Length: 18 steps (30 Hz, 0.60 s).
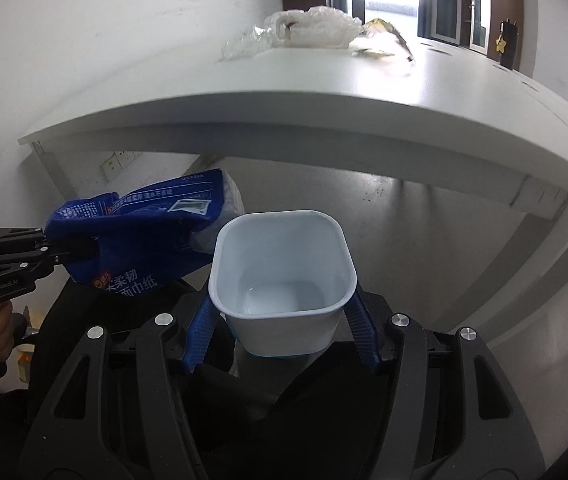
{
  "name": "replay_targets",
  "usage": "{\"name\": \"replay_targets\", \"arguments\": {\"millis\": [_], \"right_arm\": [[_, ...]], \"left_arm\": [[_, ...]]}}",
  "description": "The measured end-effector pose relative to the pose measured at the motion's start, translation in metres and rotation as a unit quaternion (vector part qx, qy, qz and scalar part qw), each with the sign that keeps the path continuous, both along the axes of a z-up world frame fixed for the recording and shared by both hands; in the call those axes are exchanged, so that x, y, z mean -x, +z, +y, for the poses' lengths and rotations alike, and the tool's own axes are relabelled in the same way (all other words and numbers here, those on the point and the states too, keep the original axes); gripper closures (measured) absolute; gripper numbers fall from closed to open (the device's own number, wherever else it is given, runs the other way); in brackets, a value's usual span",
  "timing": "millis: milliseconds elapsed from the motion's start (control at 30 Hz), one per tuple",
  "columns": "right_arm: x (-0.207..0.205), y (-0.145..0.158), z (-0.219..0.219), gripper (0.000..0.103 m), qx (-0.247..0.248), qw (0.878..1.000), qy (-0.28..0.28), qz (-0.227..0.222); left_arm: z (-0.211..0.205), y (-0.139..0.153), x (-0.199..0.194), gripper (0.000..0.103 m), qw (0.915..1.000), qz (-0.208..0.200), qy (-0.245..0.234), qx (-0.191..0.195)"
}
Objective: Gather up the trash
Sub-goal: 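Carry the blue bag and white cup down over the blue wastebasket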
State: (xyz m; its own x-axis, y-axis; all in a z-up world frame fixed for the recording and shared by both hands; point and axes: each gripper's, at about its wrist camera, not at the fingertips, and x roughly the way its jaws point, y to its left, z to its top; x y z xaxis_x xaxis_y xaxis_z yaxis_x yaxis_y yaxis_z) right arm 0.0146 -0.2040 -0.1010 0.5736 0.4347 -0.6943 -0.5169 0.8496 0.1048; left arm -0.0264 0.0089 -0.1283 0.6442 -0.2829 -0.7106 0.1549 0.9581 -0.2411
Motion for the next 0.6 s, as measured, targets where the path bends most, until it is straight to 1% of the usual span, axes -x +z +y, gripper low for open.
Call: {"name": "replay_targets", "arguments": {"millis": [100,200,267,533,600], "right_arm": [[-0.005,-0.016,0.006,0.048,0.003,1.0,0.003,0.013],[-0.009,-0.035,0.011,0.048,0.009,1.0,-0.001,0.022],[-0.013,-0.047,0.015,0.048,0.011,0.999,-0.001,0.036],[-0.037,-0.076,0.034,0.048,0.02,0.998,0.001,0.063],[-0.049,-0.083,0.044,0.048,0.025,0.997,0.0,0.071]], "left_arm": [[-0.001,-0.017,-0.009,0.101,0.9996,0.024,0.008,-0.008],[-0.003,-0.03,-0.02,0.101,0.9987,0.042,0.016,-0.023],[-0.005,-0.036,-0.028,0.101,0.9978,0.055,0.024,-0.03],[-0.024,-0.052,-0.061,0.101,0.9934,0.07,0.033,-0.084],[-0.024,-0.059,-0.074,0.101,0.9917,0.081,0.04,-0.092]]}}
